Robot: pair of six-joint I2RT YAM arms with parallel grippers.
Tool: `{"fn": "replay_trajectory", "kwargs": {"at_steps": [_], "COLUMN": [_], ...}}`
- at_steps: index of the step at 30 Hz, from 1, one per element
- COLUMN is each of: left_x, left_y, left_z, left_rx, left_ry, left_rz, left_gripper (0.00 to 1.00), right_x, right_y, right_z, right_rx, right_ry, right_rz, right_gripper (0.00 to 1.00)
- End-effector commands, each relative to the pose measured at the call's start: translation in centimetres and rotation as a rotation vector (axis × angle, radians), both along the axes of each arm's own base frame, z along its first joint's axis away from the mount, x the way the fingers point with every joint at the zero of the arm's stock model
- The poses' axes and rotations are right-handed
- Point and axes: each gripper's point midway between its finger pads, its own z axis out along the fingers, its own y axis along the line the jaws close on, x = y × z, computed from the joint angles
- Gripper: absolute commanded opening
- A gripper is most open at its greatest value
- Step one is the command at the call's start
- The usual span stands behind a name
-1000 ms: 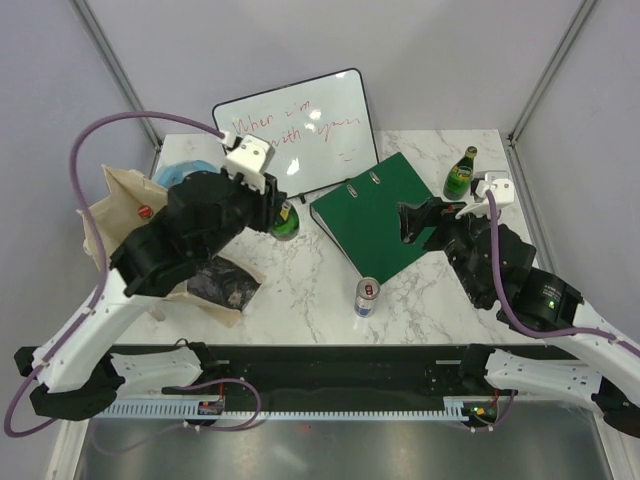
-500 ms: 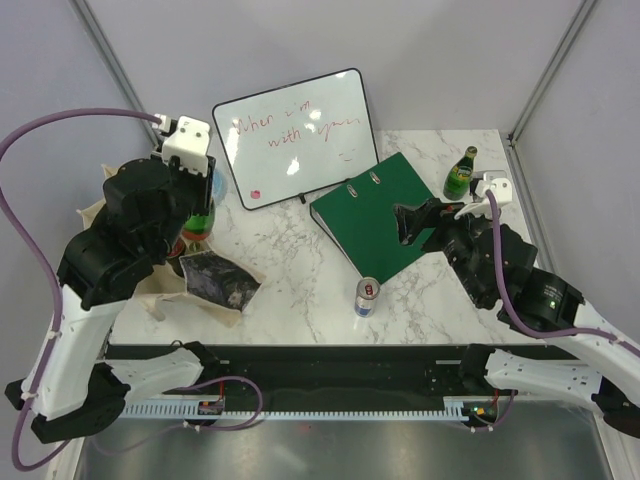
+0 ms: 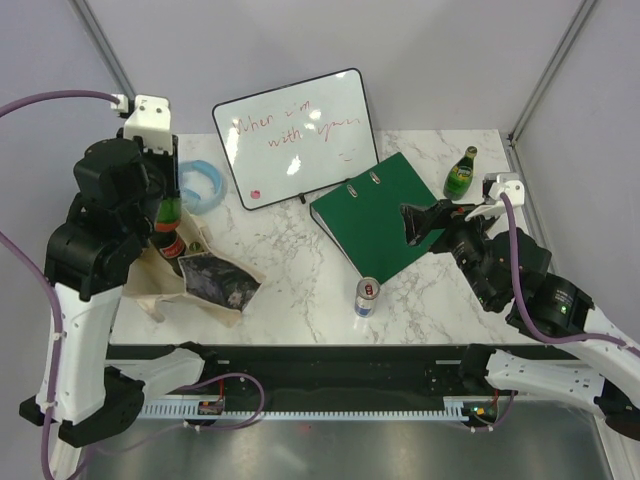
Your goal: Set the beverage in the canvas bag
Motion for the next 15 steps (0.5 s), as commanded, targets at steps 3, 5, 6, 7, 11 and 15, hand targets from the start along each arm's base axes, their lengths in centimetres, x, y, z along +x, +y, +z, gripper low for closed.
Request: {"fn": "replay_trajectory", "kwargs": {"at_steps": [3, 5, 6, 7, 11, 15], "left_x": [-1.5, -0.8, -0.7, -0.8, -0.3, 0.3], "left_y": [2.5, 2.6, 2.7, 3.2, 3.9, 4.7], "left_z": [6.5, 5.7, 5.5, 4.9, 3.3, 1.2], "left_rx": [0.0, -0.001, -0.01, -0.018, -0.085, -0.149], "left_ry": [-0.198, -0.177, -0.175, -0.171, -0.155, -0.118], "left_rz": [0.074, 0.09, 0.09, 0.104, 0.128, 0.134], "left_gripper": [0.02, 0.02, 0.02, 0.02, 0.02, 0.02], "right_x": [-0.1, -0.2, -0.2, -0.2, -0.4, -0.6], "right_y": [-0.3, -0.2, -0.2, -0.2, -0.6, -1.0], "right_z": [0.4, 0.3, 0.3, 0.3, 0.2, 0.2], "right_rx": [0.008, 0.005, 0.005, 0.001, -0.004, -0.007], "right_ry": [-0.006, -0.005, -0.006, -0.008, -0.014, -0.022], "right_rz": [-0.002, 0.001, 0.004, 0.007, 0.004, 0.003], "right_gripper": [0.85, 0.85, 0.85, 0.85, 0.85, 0.85]}}
